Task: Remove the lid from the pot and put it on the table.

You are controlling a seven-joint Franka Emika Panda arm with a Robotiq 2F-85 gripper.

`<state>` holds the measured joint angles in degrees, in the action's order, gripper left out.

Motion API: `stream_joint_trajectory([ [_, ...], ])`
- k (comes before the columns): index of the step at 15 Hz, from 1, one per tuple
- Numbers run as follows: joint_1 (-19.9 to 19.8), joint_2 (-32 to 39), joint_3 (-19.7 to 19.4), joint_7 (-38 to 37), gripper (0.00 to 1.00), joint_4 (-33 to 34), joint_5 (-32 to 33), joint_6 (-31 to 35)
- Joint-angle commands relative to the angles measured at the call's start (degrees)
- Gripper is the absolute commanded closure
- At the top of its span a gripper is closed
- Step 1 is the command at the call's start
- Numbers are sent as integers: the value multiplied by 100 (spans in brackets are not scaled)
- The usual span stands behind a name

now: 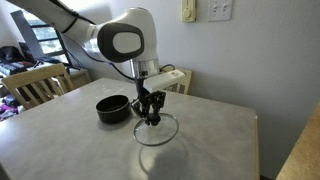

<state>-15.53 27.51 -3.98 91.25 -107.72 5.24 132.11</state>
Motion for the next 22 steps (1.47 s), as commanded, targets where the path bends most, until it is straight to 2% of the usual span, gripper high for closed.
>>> stream_joint_trajectory([
  [1,-161,237,98,277,86,136,-135,147],
  [13,-282,886,234,534,86,501,-151,80],
  [22,-329,1013,270,645,86,606,-137,53],
])
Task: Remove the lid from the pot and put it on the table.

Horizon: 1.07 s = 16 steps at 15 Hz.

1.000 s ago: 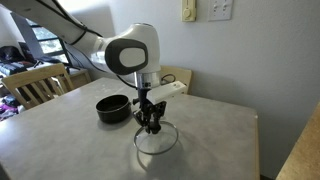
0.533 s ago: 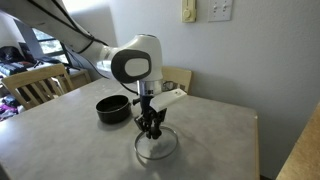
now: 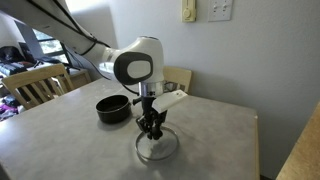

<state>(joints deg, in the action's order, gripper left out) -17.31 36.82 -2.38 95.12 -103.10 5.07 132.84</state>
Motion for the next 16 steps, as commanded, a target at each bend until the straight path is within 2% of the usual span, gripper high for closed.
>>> stream_joint_trajectory([
  [1,-154,90,111,269,86,147,-122,-27],
  [3,-152,95,110,275,86,149,-118,-34],
  [4,-151,93,110,281,79,151,-115,-40],
  [5,-146,87,107,286,51,151,-108,-41],
  [6,-139,82,103,286,34,151,-98,-47],
  [7,-137,78,101,288,30,154,-95,-44],
  [11,-122,33,93,291,0,171,-84,-59],
  [16,-23,-328,59,229,0,69,7,-117],
])
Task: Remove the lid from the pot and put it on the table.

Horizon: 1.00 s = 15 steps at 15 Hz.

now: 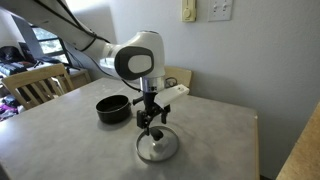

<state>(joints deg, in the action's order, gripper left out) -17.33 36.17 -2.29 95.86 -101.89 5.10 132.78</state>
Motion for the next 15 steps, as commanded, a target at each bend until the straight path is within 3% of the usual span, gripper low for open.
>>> stream_joint_trajectory([
  [1,14,-355,40,150,0,-56,34,-176],
  [11,344,-1364,-13,44,0,11,13,-1087],
  [15,360,-1252,-36,3,0,47,5,-930],
])
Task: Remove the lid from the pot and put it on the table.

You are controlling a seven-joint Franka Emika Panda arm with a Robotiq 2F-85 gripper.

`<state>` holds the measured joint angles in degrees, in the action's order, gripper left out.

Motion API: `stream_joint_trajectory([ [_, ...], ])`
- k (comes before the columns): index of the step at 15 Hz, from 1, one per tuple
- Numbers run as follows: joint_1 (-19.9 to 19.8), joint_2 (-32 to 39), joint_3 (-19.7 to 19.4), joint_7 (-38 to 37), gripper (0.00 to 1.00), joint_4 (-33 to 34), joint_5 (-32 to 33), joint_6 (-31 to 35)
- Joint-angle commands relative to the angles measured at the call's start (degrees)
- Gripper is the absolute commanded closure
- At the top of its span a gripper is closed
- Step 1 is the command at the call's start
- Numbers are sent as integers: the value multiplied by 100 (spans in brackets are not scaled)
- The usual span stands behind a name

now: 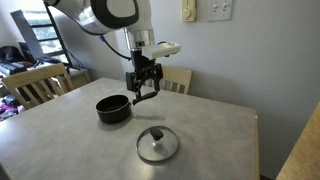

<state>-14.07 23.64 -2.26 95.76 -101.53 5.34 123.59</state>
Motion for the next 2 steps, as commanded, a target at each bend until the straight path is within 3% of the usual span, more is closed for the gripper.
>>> stream_joint_trajectory([
  [1,32,18,-40,12,0,10,-18,-10],
  [2,31,31,-43,11,0,10,-17,-10],
])
